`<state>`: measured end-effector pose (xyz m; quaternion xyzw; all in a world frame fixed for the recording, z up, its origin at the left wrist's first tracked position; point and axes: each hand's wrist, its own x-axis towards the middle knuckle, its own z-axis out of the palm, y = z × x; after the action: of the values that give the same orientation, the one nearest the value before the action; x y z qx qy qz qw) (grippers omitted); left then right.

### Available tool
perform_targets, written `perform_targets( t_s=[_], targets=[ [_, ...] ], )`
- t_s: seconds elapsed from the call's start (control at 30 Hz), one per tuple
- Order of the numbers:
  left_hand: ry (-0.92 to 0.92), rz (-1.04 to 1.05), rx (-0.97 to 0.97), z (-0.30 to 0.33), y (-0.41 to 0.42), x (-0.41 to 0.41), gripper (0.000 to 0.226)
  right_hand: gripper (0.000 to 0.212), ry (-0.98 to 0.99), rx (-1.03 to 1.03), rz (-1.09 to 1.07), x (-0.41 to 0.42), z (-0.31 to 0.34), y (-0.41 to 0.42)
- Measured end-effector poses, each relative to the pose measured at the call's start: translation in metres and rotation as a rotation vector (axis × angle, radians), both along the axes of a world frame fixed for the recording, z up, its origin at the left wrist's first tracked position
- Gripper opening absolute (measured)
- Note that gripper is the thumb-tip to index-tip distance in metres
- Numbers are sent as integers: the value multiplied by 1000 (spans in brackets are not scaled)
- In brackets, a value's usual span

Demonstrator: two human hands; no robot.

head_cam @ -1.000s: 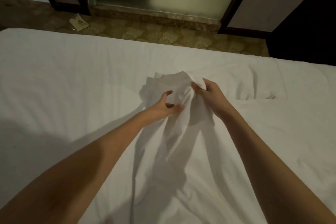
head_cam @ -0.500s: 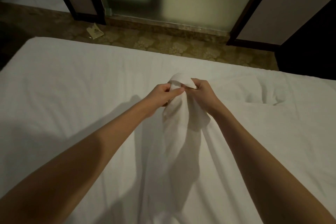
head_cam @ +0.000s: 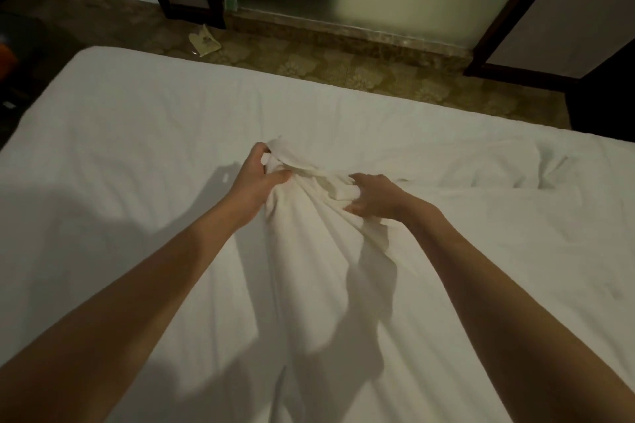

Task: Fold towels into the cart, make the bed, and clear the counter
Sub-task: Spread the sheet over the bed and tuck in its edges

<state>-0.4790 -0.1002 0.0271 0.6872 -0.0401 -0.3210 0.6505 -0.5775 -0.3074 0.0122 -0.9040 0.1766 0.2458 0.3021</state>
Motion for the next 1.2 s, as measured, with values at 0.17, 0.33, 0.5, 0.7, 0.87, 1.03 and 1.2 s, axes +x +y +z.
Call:
perform_targets(
  t_s=[0.17,0.33,0.5,0.7,0.87,1.03,1.2],
  targets=[
    [-13,18,124,-44,21,25,59,49,-41,-156,-2,0,-35,-6],
    [-156,-113,359,-80,16,30,53,63,90,-323,11,-28,-67,-42],
    [-360,-182,500,-78,-6,40,20,34,-61,-410,-10,-11,-70,-43],
    [-552,163,604,-98,5,63,14,27,-386,-491,16,53,-65,-40],
    [-893,-16,872,-118,-15,57,35,89,-171,-319,-7,24,-85,-89],
    [-1024,-522,928,-140,-73,25,69,107,-36,-422,61,2,-96,-125],
    [-1115,-344,965,-167,-76,32,58,112,-142,-533,83,5,-120,-124]
  ],
)
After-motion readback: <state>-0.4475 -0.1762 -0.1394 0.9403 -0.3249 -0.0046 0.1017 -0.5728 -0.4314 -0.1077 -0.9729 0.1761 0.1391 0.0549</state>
